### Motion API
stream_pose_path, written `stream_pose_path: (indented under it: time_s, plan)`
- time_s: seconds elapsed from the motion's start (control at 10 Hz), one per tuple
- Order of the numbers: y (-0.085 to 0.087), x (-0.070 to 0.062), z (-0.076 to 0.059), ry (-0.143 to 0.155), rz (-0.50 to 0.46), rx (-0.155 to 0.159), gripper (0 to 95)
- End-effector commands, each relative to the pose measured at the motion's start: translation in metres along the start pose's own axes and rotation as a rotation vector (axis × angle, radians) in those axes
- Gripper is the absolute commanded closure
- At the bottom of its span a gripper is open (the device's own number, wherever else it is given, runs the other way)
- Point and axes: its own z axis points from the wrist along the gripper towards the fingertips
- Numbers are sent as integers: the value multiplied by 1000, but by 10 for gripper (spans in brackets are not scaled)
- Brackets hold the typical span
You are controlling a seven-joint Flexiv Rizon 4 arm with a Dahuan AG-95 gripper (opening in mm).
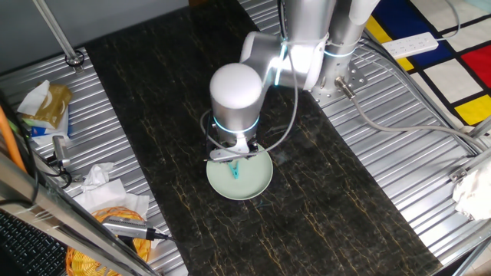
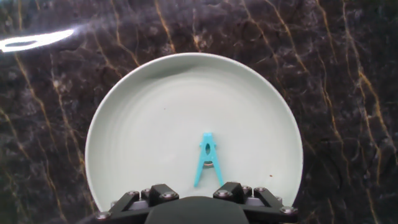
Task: Use a clamp
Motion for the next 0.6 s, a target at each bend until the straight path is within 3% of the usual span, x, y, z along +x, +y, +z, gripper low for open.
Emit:
stream_pose_path:
  time_s: [0.1, 0.6]
  plan:
    - [-1, -1, 1, -24, -42, 59, 380]
    - [-1, 2, 8, -34, -4, 57, 380]
